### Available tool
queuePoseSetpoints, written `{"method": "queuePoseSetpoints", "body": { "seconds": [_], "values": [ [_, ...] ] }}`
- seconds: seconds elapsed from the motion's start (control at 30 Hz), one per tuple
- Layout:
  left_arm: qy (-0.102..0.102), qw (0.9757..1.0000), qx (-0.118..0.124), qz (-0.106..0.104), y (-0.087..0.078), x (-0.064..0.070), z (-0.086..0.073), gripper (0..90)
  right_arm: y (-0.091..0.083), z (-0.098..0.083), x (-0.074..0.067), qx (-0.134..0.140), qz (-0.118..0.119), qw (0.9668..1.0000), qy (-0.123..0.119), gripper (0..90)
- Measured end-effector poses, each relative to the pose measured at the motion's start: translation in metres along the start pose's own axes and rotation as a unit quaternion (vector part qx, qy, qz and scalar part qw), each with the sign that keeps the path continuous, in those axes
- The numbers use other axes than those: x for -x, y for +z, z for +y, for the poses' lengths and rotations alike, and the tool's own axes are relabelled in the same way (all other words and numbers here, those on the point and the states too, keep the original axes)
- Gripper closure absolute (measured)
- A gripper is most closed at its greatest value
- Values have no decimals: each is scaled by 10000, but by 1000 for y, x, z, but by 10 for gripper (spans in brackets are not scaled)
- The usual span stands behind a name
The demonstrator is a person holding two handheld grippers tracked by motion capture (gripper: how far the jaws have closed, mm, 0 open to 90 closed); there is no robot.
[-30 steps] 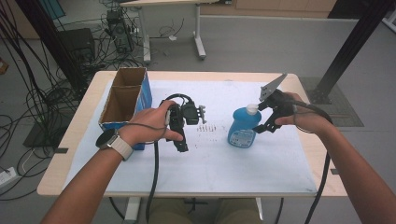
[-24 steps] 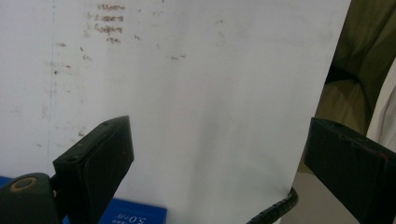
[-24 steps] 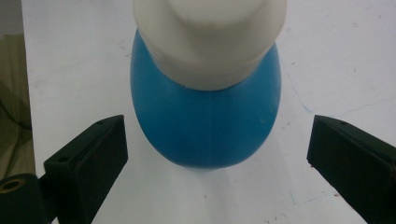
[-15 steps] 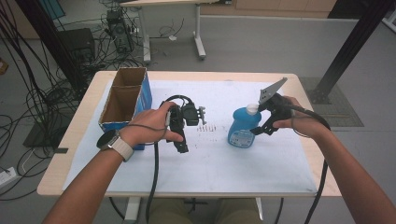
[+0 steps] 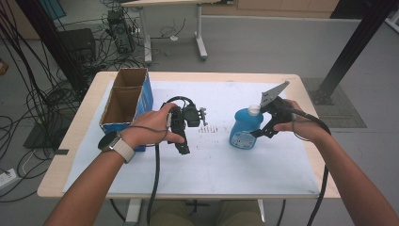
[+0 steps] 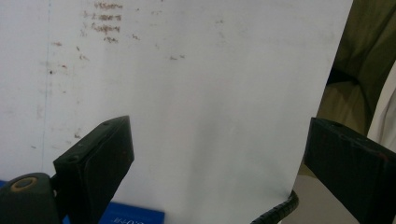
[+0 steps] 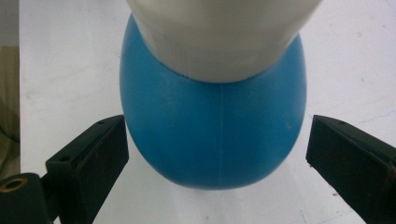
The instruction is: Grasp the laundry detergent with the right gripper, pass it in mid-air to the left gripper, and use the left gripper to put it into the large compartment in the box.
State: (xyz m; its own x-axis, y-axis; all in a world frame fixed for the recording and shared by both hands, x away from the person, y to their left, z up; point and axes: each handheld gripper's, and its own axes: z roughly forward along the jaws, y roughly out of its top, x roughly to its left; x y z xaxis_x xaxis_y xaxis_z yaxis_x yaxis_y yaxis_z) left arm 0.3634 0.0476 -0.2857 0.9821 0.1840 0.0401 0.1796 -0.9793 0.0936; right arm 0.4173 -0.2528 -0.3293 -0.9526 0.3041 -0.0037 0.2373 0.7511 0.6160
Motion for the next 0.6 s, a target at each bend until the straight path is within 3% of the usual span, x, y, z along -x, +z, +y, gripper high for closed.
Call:
{"method": "queuePoseSetpoints", "body": {
  "seconds": [0.6],
  "values": [
    [-11,10000,4,-10,1,-1,-1,87,3,-3,0,113,11,9999,6,82]
  ]
}}
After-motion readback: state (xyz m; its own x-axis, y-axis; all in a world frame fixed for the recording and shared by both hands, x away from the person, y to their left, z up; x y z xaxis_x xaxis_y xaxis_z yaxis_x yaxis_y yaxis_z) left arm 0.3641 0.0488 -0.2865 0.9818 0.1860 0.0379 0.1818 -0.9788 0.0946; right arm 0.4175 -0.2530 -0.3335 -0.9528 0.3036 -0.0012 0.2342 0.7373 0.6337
